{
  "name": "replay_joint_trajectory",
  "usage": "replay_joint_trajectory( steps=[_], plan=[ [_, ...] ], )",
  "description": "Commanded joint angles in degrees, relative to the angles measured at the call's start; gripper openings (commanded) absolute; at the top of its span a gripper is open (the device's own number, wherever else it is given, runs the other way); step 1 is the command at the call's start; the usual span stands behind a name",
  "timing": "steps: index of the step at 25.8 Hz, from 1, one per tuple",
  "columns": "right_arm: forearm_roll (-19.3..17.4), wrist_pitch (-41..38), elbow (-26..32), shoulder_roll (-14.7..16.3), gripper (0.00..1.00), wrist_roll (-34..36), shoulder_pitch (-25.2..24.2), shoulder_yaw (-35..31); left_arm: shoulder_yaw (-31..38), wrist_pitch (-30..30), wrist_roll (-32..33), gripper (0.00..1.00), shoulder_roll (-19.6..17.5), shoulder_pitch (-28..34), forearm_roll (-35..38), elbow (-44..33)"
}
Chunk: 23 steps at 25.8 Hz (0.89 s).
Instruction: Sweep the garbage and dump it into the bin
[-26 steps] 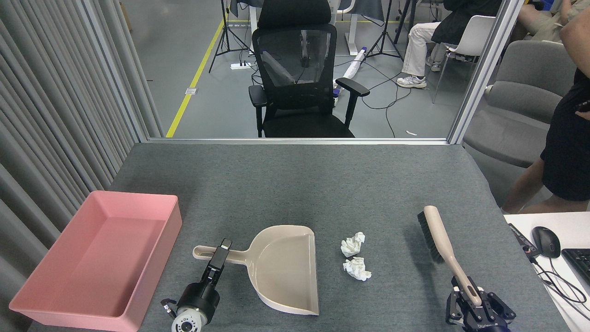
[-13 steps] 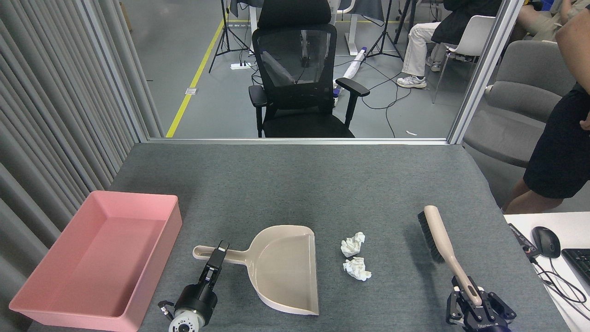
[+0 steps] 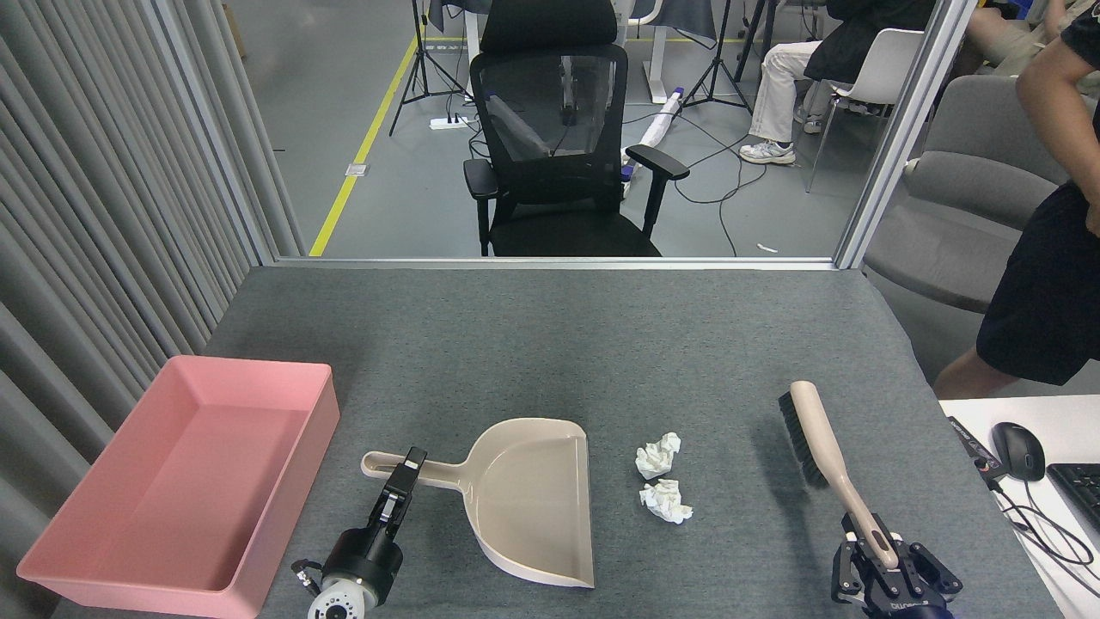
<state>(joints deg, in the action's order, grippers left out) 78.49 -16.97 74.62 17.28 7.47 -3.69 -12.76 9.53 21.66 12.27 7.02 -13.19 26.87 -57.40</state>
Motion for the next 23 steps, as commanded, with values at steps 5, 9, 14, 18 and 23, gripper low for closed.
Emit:
replay_joint_trajectory(
  steps=[5, 9, 14, 18, 23],
  plan=[
    [0.0, -0.52, 0.0, -0.05, 0.09, -0.26, 0.0, 0.02, 1.81, 1.02, 4.08, 0.17, 0.1, 0.01, -0.06, 0.45],
    [0.0, -1.84, 0.88, -0.49, 0.09, -0.26, -0.17, 0.28, 2.16, 3.66, 4.08, 0.17, 0.1, 0.01, -0.15, 0.54],
    [0.17, -2.37, 2.38, -0.84, 0.09, -0.26, -0.61, 3.97, 2.07, 4.27, 4.26, 0.16, 0.1, 0.01, 0.2, 0.54],
    [0.17, -2.54, 2.38, -0.84, 0.07, -0.09, -1.58, 5.55, 1.98, 4.1, 4.35, 0.16, 0.1, 0.09, 0.29, 0.72],
    [0.35, -2.54, 3.87, -1.11, 0.05, 0.53, -4.39, 7.05, 1.9, 4.01, 4.35, 0.16, 0.1, 0.09, 0.29, 0.89]
  ],
)
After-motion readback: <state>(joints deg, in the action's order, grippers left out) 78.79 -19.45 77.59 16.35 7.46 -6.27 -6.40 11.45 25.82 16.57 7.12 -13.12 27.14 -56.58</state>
